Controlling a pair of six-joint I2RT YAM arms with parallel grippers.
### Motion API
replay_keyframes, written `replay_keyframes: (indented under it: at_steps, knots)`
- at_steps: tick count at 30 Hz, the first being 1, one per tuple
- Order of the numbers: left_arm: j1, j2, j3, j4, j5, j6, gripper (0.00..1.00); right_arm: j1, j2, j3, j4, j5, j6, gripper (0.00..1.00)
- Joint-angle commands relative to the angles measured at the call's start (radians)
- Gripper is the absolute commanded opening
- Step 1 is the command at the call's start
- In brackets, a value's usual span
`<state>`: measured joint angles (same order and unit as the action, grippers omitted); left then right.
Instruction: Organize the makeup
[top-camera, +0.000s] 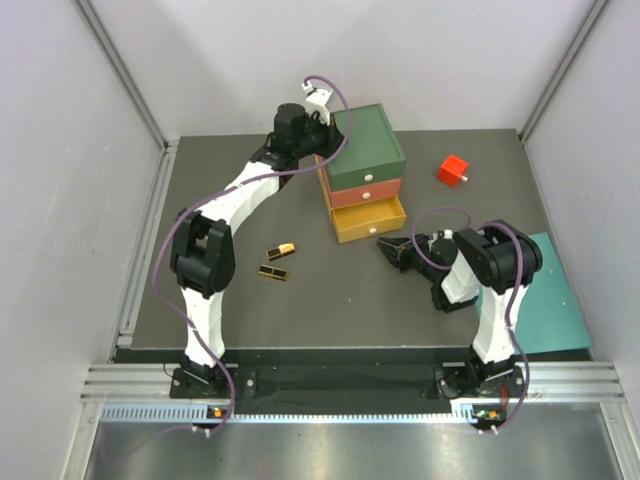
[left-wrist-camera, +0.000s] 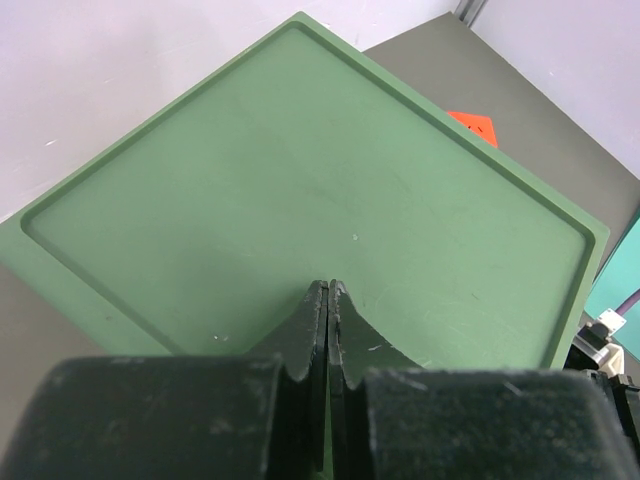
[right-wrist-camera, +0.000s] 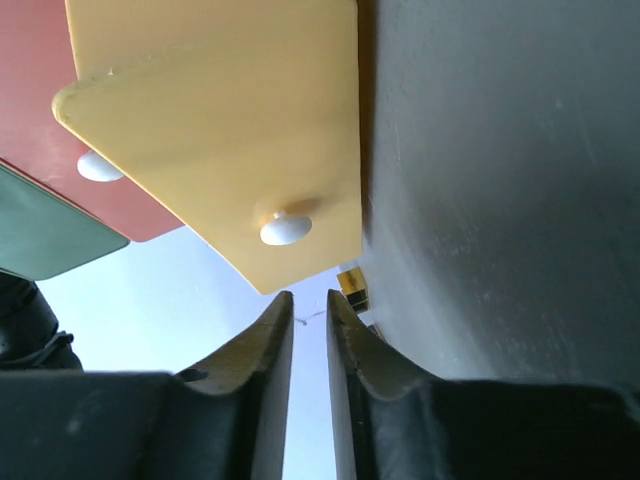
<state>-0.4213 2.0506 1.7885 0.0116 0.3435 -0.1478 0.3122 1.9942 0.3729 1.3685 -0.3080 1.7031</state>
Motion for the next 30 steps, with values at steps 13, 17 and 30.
replay_keyframes:
  at_steps: [13,17,30]
  knots:
    - [0.021,0.083,-0.098,-0.354,-0.063,0.025,0.0,0.047,-0.405,0.636,-1.17,-0.088,-0.977,0.34]
    - [0.021,0.083,-0.098,-0.351,-0.061,0.025,0.0,0.047,-0.342,0.779,-1.36,-0.048,-1.115,0.15]
    - [0.021,0.082,-0.098,-0.346,-0.06,0.021,0.0,0.139,-0.322,0.885,-1.519,-0.048,-1.338,0.0]
